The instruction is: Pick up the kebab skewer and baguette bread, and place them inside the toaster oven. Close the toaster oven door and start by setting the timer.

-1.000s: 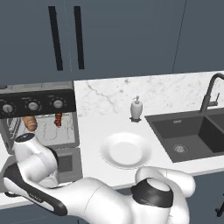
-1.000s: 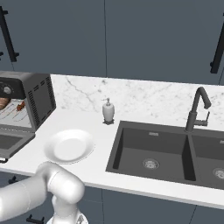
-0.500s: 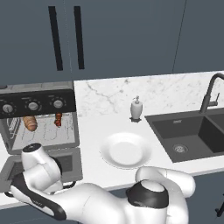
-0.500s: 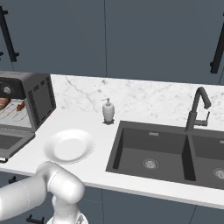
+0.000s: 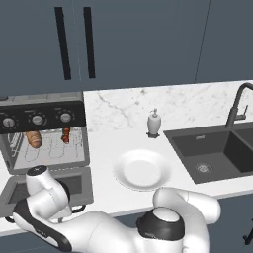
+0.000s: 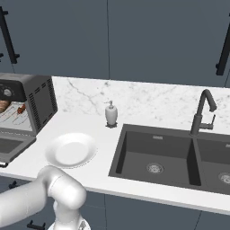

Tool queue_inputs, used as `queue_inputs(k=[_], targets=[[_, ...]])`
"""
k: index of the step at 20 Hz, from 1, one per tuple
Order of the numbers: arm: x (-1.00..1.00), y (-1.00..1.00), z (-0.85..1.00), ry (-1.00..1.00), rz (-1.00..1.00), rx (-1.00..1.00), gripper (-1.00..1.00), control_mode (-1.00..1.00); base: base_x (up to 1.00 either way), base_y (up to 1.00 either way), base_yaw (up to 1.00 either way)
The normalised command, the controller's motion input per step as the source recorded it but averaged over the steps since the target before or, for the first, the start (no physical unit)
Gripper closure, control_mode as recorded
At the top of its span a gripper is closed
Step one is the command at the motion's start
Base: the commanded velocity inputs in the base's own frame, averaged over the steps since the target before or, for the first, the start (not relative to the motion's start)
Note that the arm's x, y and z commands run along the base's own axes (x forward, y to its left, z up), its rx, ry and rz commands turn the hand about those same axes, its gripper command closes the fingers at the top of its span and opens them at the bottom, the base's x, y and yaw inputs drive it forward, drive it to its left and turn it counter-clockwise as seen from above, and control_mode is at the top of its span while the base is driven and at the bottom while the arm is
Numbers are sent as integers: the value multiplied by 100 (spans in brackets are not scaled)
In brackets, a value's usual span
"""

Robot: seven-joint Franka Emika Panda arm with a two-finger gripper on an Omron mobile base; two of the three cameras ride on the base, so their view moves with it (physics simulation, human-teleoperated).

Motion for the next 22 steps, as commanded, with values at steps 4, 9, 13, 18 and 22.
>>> queue_inputs(k=[4, 9, 13, 18, 22], targets=[[28, 0, -20, -2, 1, 0, -100, -100, 0, 0, 0], [43, -9, -13, -7, 3, 0, -100, -100, 0, 0, 0], [62, -26, 0, -10, 4, 0, -100, -100, 0, 0, 0], [66, -30, 0, -3, 3, 0, -100, -100, 0, 0, 0], [64, -31, 0, -3, 3, 0, -100, -100, 0, 0, 0]])
